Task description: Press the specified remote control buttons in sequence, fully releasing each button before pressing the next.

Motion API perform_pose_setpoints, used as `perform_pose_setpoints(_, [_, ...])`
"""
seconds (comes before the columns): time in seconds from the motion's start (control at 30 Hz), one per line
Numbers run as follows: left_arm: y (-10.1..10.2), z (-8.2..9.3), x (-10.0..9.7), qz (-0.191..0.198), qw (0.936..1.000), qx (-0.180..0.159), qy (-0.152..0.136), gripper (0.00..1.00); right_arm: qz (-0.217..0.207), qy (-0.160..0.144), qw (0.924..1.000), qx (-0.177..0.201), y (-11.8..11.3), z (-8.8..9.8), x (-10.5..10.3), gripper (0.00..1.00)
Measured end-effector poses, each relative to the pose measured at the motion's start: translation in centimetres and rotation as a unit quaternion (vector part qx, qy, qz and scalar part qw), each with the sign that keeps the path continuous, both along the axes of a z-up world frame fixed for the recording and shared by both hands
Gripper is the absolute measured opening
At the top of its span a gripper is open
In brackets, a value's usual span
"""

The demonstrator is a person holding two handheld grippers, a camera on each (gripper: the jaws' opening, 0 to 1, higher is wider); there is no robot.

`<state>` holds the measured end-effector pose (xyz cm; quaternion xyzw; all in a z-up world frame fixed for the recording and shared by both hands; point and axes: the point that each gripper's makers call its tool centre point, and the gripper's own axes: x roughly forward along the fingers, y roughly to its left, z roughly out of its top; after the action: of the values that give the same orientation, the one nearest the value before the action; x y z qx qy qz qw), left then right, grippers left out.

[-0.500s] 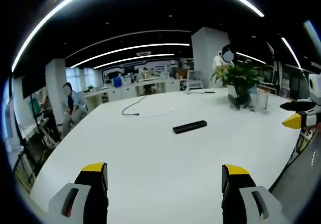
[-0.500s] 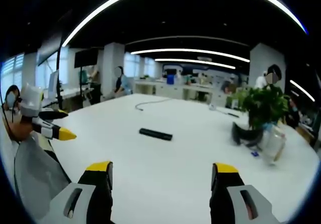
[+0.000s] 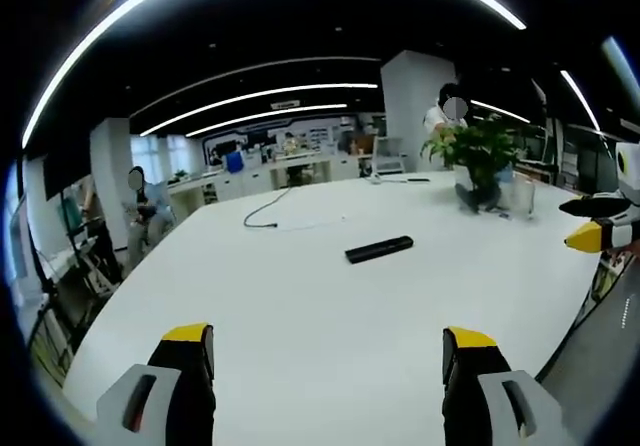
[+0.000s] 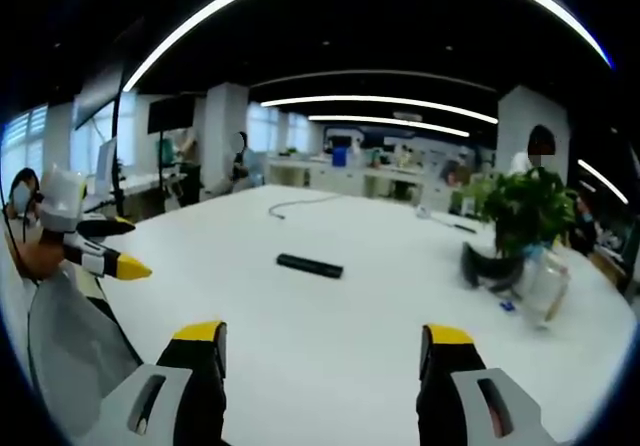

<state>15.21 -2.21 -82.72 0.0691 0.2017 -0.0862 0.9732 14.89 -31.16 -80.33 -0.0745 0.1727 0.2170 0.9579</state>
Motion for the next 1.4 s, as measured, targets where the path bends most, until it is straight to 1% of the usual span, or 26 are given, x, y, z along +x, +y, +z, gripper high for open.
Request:
perform_pose_setpoints(0.33, [-0.10,-0.28,-0.08,-0.003,0.9999,0.011,0.006,0.98,0.000,0.000,1.0000,0.002,-0.03,0.03,-0.04,0.77])
perform_pose_setpoints(0.67, [0.09,-0.33,0.03,-0.002,0.9997,0.023,0.006,0.98,-0.003,-0.001,1.0000,0.003,-0.12,0.11,0.04,0.77])
perform_pose_setpoints(1.0, [0.05,-0.30,0.05,-0.003,0.9996,0.027,0.005,0.98,-0.003,-0.004,1.0000,0.005,-0.15,0.21,0.08,0.77])
perform_pose_setpoints(1.07, [0.07,-0.42,0.02,-0.003,0.9995,0.032,0.008,0.98,-0.003,-0.004,1.0000,0.007,-0.15,0.27,0.08,0.77])
perform_pose_setpoints(1.4, [0.07,-0.72,0.00,-0.004,0.9993,0.034,0.015,0.97,0.000,-0.007,0.9999,0.010,-0.07,0.44,0.00,0.77])
